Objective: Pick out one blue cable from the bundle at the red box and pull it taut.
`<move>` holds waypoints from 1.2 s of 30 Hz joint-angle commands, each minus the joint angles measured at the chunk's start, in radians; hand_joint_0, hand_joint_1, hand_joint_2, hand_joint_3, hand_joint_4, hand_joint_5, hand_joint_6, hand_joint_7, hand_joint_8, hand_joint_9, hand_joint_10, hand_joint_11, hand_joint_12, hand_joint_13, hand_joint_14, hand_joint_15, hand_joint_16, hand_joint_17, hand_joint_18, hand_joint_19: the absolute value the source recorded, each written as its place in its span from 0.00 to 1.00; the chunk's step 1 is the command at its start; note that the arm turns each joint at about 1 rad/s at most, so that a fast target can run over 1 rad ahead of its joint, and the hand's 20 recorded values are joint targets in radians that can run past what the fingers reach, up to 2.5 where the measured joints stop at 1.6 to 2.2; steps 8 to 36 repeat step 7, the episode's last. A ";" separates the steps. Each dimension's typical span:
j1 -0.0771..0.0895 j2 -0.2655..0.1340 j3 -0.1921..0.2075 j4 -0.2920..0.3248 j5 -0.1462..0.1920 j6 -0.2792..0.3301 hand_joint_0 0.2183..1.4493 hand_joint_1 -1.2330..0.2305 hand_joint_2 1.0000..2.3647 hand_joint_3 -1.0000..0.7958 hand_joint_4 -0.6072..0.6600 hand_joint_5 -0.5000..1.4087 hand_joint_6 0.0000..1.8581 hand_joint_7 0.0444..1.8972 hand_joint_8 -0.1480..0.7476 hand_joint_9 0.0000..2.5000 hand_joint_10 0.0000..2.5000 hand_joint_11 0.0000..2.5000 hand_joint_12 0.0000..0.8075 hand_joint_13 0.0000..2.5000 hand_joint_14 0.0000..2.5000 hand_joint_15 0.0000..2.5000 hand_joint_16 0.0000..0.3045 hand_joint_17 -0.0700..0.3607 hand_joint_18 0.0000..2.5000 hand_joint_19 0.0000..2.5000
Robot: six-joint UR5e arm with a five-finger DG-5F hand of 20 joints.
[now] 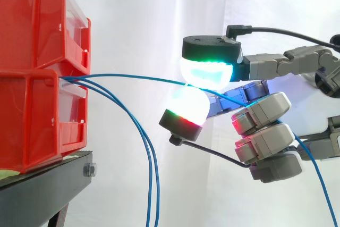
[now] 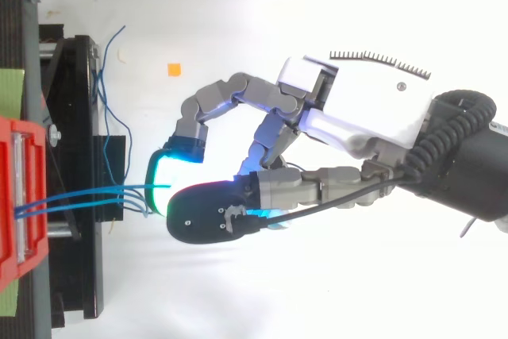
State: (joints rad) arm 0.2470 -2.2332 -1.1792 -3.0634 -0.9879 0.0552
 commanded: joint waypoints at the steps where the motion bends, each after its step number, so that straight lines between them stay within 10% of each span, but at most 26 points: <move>1: 0.000 0.000 0.000 0.000 0.000 0.000 0.33 0.34 0.01 0.50 0.46 0.19 0.50 0.47 0.51 0.58 0.07 0.61 0.34 0.48 0.14 0.59 0.11 0.34 0.45 0.53; 36: 0.000 0.000 0.001 0.000 0.000 0.000 0.33 0.34 0.01 0.49 0.47 0.19 0.50 0.47 0.52 0.58 0.07 0.62 0.34 0.48 0.13 0.59 0.11 0.34 0.45 0.54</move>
